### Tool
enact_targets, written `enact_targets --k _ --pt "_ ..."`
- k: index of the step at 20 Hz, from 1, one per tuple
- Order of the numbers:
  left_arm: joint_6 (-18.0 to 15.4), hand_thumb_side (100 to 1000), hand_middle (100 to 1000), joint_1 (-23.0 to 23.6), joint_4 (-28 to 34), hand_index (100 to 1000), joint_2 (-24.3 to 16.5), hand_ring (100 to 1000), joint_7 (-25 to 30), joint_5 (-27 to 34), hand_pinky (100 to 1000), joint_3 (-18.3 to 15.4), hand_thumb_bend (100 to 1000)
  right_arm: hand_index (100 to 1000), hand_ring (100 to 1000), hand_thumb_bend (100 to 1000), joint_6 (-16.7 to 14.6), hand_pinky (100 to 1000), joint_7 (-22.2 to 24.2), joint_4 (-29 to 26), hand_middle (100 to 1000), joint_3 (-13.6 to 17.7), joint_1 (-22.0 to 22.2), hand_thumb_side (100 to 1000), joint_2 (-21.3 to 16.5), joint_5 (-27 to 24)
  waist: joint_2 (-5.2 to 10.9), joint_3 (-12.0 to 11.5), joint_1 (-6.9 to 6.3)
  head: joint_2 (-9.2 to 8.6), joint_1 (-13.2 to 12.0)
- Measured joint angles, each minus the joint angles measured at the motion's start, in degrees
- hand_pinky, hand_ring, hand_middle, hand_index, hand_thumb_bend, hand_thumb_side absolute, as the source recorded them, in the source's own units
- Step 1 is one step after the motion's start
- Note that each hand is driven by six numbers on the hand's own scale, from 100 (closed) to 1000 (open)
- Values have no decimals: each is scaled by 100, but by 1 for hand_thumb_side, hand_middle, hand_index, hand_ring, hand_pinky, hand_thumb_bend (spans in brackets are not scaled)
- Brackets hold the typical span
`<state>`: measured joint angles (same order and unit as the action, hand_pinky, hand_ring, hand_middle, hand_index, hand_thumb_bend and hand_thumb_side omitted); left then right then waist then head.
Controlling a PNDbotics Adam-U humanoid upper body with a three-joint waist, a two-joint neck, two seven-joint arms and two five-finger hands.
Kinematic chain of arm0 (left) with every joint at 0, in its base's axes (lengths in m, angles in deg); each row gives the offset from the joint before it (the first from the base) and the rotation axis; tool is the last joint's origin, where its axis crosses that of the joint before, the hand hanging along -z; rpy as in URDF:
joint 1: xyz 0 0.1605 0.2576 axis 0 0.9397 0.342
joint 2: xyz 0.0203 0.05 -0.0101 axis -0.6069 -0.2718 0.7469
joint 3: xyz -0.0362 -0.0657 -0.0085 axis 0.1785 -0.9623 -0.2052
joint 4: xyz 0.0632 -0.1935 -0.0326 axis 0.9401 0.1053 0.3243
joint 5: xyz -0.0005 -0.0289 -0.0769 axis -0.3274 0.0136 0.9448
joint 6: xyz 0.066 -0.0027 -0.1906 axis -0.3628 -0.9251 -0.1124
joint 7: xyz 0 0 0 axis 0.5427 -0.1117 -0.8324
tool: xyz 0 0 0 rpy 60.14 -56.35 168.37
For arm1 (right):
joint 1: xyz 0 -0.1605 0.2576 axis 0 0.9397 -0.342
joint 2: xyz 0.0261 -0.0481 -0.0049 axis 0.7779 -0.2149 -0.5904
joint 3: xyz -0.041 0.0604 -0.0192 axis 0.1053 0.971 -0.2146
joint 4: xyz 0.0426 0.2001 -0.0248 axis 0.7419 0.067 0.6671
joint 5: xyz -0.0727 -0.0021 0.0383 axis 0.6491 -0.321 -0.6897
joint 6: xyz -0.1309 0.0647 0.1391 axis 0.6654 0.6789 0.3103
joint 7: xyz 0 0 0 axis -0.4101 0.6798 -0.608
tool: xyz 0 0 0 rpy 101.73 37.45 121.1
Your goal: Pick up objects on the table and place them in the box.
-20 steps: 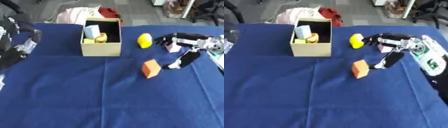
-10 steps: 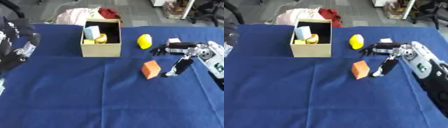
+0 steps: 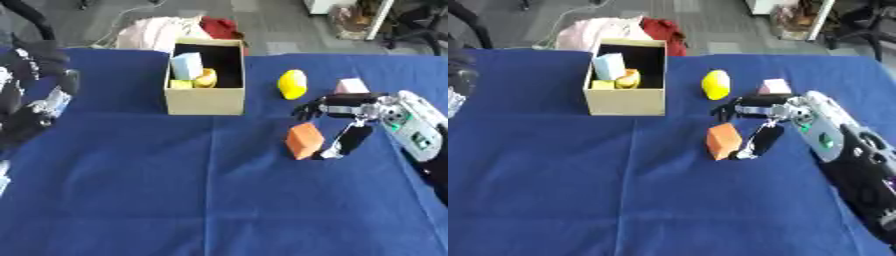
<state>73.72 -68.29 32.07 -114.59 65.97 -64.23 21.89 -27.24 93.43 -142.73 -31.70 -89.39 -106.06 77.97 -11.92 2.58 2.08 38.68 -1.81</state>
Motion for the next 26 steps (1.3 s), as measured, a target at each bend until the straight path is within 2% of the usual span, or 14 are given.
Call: enact_targets --k 2,4,7,11,16,21,26 --pt "0 549 651 1 -1 824 36 636 0 0 803 -4 412 867 793 338 -36 807 -29 40 712 1 3 188 0 47 0 0 7 0 0" --pt "-1 549 651 1 -3 824 42 635 -1 0 803 -14 411 765 751 313 -70 786 -165 59 624 9 5 152 1 57 0 0 15 0 0" --pt "-2 549 651 5 -12 824 43 635 -2 0 803 -14 409 709 725 285 -111 773 -599 56 587 60 9 140 1 90 0 0 15 0 0" --pt "-4 549 650 8 -33 824 60 634 -4 -1 802 -15 408 708 720 272 -125 771 -1091 -18 581 116 9 142 1 150 0 -6 15 0 0" --pt "-5 549 649 9 -33 823 95 632 -4 -1 802 -15 406 714 718 273 -8 772 -1353 -192 580 255 -193 144 100 202 0 -55 15 -2 8" --pt "-24 552 650 -30 -7 824 198 633 42 0 809 25 381 727 710 279 267 768 -1676 -182 583 627 -552 148 492 474 0 -232 15 -46 72" --pt "-42 553 650 -249 93 825 326 633 183 -23 813 155 369 760 719 289 553 772 -2242 121 603 1095 -916 154 1021 1180 -2 -547 18 -80 245"
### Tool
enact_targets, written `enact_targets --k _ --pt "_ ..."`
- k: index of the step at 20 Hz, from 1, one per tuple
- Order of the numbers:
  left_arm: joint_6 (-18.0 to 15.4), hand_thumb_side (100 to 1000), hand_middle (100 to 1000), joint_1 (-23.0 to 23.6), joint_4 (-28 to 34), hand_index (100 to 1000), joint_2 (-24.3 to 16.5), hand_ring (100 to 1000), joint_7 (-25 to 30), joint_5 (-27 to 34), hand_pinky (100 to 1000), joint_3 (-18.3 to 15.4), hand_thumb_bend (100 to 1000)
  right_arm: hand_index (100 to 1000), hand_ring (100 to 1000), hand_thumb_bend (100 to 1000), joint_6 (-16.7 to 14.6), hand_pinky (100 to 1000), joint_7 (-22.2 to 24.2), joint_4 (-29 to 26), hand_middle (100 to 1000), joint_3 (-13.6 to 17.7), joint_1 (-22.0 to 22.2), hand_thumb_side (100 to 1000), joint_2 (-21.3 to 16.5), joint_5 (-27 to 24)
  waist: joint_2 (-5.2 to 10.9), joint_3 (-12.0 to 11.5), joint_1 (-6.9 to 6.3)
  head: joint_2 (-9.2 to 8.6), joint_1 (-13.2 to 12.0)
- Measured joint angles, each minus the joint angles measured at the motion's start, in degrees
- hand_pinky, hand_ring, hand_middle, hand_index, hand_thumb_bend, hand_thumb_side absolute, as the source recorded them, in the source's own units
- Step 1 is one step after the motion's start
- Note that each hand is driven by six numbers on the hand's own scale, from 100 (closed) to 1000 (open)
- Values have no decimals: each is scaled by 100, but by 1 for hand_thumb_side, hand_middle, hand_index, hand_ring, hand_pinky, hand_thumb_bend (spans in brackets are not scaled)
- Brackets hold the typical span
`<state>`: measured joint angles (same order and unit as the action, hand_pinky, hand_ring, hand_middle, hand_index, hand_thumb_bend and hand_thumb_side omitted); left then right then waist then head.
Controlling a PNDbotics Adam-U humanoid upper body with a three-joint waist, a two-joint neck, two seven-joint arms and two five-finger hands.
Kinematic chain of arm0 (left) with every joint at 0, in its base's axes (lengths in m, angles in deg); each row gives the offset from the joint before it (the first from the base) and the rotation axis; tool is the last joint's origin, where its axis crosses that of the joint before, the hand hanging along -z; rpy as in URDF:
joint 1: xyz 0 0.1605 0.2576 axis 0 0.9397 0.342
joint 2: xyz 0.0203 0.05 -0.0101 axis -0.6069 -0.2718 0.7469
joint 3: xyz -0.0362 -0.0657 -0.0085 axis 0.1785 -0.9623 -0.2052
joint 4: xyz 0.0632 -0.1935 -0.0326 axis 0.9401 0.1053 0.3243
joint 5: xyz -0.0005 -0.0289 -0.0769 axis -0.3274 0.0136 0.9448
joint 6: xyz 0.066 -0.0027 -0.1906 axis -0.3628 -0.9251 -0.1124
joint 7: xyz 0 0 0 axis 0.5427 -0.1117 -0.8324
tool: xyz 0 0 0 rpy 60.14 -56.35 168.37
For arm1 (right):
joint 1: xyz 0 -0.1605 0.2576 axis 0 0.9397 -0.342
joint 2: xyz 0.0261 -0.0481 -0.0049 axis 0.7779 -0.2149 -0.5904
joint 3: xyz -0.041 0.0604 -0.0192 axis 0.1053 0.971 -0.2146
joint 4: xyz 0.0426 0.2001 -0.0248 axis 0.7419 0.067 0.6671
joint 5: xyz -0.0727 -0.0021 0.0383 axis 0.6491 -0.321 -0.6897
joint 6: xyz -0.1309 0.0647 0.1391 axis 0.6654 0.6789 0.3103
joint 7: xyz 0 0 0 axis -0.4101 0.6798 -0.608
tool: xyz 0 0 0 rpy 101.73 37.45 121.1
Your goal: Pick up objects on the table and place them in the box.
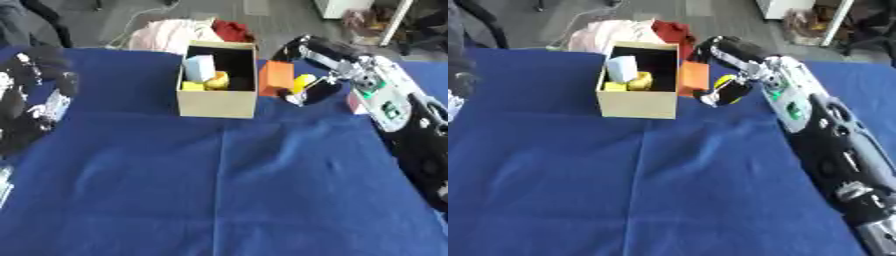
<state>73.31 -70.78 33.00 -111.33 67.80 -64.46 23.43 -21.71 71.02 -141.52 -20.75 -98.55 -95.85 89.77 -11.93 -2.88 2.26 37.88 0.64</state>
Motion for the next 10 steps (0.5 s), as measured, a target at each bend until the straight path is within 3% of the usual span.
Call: enact_targets --k 3,5,7,8,10 --pt "-12 555 652 -97 61 826 71 635 86 -3 814 78 362 784 722 292 179 770 -400 232 613 277 -132 159 263 554 -48 -183 45 -65 133" --pt "-17 557 653 -144 96 826 110 636 138 -3 815 120 352 838 738 313 309 773 -655 408 665 455 -161 197 435 886 -80 -284 68 -98 220" --pt "-20 557 653 -183 121 826 124 636 180 -3 815 154 352 905 772 357 444 784 -846 575 758 601 -183 253 566 1166 -94 -354 71 -134 298" --pt "-23 558 653 -211 126 827 136 636 197 -2 816 164 347 975 813 443 523 806 -929 651 848 667 -190 328 621 1313 -115 -391 72 -160 333" --pt "-22 558 653 -237 132 827 166 636 226 0 816 187 345 1000 840 507 692 820 -1071 763 900 759 -190 375 706 1618 -145 -435 82 -175 386"
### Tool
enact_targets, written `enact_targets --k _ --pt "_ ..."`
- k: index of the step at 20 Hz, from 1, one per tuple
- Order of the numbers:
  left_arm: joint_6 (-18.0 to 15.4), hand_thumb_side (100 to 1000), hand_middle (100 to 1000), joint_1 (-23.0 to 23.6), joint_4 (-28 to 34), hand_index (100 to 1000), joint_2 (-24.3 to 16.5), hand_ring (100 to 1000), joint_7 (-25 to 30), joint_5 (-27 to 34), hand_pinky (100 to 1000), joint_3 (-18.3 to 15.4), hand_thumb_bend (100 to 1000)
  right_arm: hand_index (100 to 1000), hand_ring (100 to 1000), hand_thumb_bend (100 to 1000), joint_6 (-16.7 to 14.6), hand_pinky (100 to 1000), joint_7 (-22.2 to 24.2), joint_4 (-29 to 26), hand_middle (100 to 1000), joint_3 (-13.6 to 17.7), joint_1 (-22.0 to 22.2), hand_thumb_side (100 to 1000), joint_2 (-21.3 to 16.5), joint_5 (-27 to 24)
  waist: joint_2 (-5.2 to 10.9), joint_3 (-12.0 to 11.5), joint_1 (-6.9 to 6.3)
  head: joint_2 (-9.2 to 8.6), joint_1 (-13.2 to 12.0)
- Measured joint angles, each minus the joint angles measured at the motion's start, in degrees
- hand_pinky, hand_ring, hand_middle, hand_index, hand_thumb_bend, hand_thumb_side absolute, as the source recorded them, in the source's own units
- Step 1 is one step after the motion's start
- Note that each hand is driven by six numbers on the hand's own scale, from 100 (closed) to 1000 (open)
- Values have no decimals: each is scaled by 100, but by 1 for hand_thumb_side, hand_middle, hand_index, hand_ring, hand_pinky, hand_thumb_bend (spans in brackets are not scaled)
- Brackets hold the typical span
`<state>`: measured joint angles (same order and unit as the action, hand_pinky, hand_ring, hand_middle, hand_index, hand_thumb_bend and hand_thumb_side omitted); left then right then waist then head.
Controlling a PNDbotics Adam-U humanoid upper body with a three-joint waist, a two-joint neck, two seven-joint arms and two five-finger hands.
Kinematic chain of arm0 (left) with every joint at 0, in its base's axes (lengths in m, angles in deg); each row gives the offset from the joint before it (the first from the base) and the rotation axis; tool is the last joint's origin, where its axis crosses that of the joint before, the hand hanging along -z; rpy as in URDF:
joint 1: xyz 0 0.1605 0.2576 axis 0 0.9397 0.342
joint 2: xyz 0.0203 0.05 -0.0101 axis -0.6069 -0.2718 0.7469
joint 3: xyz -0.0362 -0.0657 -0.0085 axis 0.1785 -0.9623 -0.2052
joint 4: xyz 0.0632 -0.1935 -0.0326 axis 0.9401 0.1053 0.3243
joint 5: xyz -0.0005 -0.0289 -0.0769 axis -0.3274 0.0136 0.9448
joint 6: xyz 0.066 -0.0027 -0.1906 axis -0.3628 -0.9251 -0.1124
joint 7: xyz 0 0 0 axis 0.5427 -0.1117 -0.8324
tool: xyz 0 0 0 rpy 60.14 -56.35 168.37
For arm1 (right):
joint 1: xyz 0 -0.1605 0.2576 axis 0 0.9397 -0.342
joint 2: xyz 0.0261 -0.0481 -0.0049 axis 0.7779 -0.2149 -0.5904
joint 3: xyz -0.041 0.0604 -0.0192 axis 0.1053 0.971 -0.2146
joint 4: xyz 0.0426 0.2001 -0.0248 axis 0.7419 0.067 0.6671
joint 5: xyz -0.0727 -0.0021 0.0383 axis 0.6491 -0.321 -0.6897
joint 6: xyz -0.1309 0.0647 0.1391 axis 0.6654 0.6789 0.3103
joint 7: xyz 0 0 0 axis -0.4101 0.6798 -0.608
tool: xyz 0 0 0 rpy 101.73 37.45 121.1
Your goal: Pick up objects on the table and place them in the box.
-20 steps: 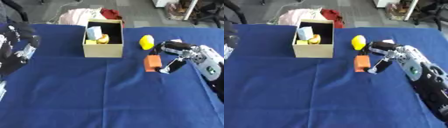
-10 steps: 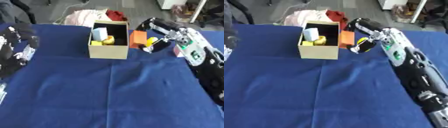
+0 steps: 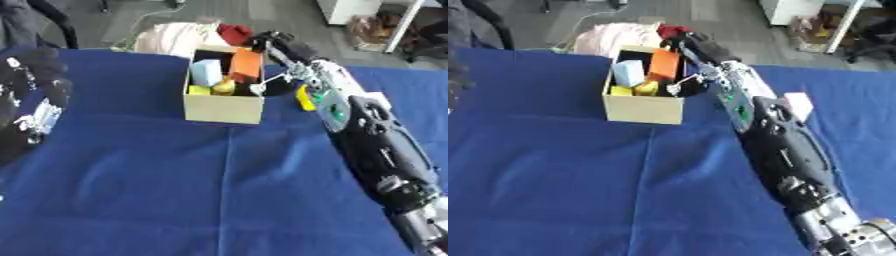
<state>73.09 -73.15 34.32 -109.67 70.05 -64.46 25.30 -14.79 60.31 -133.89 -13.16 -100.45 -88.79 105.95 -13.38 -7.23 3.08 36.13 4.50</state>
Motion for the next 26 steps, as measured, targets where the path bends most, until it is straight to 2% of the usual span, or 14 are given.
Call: enact_targets --k 5,11,12,13,16,18,22,26 --pt "-5 560 654 -17 22 828 3 637 18 4 817 1 334 1000 832 500 419 809 -469 52 893 143 0 396 56 494 -5 -10 5 -42 39" --pt "-9 560 654 -11 22 827 4 637 21 5 817 1 334 1000 830 497 644 807 -754 51 889 204 1 395 31 395 -5 22 5 -42 39" --pt "-9 563 655 -11 22 827 4 638 22 5 819 1 329 1000 805 434 656 783 -766 51 849 204 1 373 31 376 -5 22 5 -42 39" --pt "-9 563 654 -2 21 827 4 638 22 5 819 -1 328 1000 801 408 668 779 -779 51 845 207 3 352 30 366 -5 36 5 -42 38" --pt "-5 564 654 114 -4 827 4 638 8 4 820 -8 326 1000 797 374 813 773 -924 65 841 424 112 322 -140 207 -5 239 5 -41 2" --pt "-3 565 654 153 -15 827 4 637 -1 1 820 -25 324 1000 793 368 975 768 -1086 154 838 692 157 319 -337 43 -5 245 5 -41 -12" --pt "-8 565 655 182 -30 827 4 638 -24 -5 820 -43 321 1000 792 367 1333 766 -1365 463 837 1163 221 330 -493 -329 -5 247 5 -41 -29" --pt "-13 566 654 182 -34 827 4 637 -30 -10 820 -43 319 1000 791 362 1731 765 -1459 782 834 1235 264 336 -539 -726 -5 226 5 -43 -32"
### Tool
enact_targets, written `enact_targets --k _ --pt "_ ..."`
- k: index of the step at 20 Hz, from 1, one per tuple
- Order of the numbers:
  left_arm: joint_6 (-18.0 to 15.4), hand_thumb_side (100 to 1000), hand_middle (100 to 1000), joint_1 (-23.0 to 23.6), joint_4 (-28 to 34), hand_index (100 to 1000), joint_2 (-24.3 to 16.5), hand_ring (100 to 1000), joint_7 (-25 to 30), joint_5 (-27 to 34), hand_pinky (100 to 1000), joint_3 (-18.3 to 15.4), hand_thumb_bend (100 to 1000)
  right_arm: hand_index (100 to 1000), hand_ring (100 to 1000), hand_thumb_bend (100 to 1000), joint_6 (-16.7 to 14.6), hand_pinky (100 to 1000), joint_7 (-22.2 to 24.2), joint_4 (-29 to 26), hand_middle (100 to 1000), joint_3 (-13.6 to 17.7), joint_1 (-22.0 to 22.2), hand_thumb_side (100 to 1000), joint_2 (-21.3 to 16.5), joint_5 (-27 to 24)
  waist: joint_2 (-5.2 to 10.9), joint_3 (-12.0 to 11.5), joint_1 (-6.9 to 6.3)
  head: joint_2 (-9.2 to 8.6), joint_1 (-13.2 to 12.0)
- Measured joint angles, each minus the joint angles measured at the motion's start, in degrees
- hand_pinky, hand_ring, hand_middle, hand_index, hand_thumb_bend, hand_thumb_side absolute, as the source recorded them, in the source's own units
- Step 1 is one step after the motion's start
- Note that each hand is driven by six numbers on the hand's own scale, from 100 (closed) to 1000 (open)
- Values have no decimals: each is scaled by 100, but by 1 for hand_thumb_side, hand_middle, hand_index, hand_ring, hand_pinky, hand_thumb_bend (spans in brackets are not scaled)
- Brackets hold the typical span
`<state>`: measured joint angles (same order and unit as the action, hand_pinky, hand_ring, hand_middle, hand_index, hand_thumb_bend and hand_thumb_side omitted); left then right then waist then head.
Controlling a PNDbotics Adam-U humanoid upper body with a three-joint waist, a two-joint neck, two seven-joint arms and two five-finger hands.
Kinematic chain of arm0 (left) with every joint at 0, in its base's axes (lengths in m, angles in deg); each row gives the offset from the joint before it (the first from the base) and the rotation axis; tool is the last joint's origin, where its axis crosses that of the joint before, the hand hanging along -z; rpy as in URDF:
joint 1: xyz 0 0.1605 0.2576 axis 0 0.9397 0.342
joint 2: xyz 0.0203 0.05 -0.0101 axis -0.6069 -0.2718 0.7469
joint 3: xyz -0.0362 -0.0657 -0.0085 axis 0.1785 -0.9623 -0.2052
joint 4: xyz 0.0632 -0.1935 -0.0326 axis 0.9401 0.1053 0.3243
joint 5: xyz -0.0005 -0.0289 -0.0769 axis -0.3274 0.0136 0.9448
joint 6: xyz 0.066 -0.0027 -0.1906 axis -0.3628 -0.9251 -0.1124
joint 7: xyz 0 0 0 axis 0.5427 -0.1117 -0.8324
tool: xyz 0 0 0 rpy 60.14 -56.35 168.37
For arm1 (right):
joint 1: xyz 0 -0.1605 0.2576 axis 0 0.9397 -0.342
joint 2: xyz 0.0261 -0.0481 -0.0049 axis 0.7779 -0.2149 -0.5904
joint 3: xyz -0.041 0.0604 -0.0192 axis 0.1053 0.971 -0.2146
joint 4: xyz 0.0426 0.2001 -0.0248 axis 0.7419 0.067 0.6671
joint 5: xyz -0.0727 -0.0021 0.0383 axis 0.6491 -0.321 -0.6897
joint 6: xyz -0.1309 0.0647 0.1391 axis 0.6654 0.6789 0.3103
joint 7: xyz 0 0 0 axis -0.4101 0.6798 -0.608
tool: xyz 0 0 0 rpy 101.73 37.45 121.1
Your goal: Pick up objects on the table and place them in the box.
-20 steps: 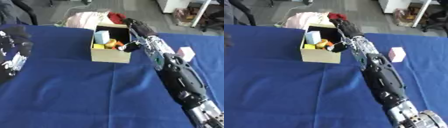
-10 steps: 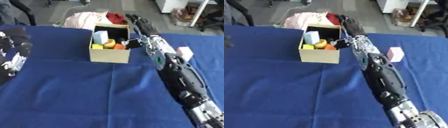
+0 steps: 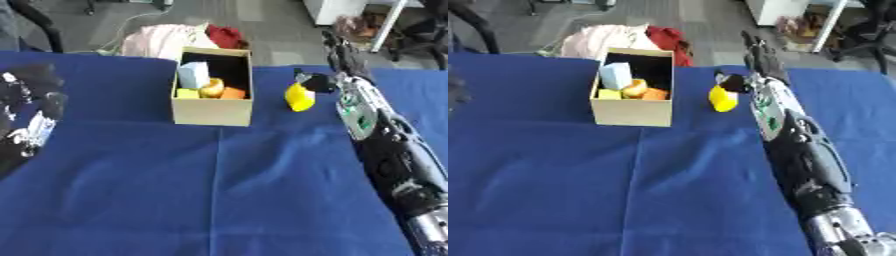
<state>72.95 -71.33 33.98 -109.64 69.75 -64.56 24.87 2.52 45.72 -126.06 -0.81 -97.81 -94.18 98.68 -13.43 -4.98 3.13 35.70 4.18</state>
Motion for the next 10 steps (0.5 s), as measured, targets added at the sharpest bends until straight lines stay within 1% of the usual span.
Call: enact_targets --k 4,8,10 --pt "-1 567 654 -2 0 827 0 637 -1 -4 821 -1 317 999 787 354 294 765 42 225 817 -87 60 352 0 -371 0 -32 0 -5 3" --pt "-1 567 654 -5 1 827 1 638 -1 -5 821 -1 315 984 785 342 390 766 189 388 808 -172 92 345 16 -561 -13 -52 0 -14 10" --pt "-1 567 654 -6 1 827 3 638 -1 -5 822 -1 315 955 775 335 415 764 295 445 783 -203 93 339 22 -566 -17 -64 0 -31 20"
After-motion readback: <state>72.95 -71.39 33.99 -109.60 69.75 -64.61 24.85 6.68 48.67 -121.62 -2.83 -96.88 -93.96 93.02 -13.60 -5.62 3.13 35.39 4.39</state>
